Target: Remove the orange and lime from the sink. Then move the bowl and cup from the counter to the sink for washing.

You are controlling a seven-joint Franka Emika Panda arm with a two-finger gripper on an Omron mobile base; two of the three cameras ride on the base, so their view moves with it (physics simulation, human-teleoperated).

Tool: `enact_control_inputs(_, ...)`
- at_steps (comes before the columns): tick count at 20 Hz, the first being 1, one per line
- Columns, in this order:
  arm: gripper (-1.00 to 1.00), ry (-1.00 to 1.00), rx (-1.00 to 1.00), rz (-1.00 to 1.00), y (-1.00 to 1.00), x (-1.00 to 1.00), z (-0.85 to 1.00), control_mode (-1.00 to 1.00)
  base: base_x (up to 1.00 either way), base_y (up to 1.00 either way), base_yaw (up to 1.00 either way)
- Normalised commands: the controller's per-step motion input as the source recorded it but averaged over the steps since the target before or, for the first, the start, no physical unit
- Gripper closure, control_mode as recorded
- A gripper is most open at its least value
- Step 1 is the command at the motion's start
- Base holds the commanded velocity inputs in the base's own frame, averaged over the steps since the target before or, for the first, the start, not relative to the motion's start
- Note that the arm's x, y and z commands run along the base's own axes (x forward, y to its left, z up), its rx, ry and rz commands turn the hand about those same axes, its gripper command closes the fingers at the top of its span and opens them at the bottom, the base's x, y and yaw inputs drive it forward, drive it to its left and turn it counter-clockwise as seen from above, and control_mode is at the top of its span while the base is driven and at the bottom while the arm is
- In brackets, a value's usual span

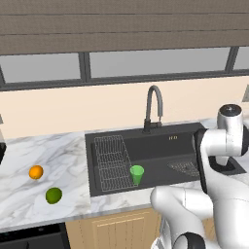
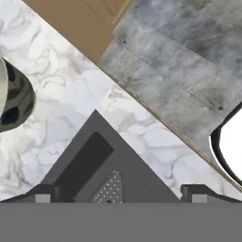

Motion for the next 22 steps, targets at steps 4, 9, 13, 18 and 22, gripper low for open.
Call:
enact_control_inputs(4, -1.00, 0.00, -0.09, -0.04, -0.27, 0.03, 0.05, -1.00, 0.00, 0.00, 0.00)
enact_control_inputs(9, -1.00, 0.00, -0.06, -0.03, -0.29, 0.00, 0.06, -1.00, 0.00, 0.00, 0.00)
enact_control_inputs(13, -1.00, 0.00, -0.04, -0.02, -0.31, 0.00, 0.09, -1.00, 0.00, 0.00, 0.00)
enact_control_inputs(18, -1.00, 0.00, -0.02, 0.00, -0.31, 0.02, 0.13, -1.00, 0.00, 0.00, 0.00)
enact_control_inputs(22, -1.00, 0.00, 0.00, 0.00, -0.28, 0.01, 0.13, -1.00, 0.00, 0.00, 0.00)
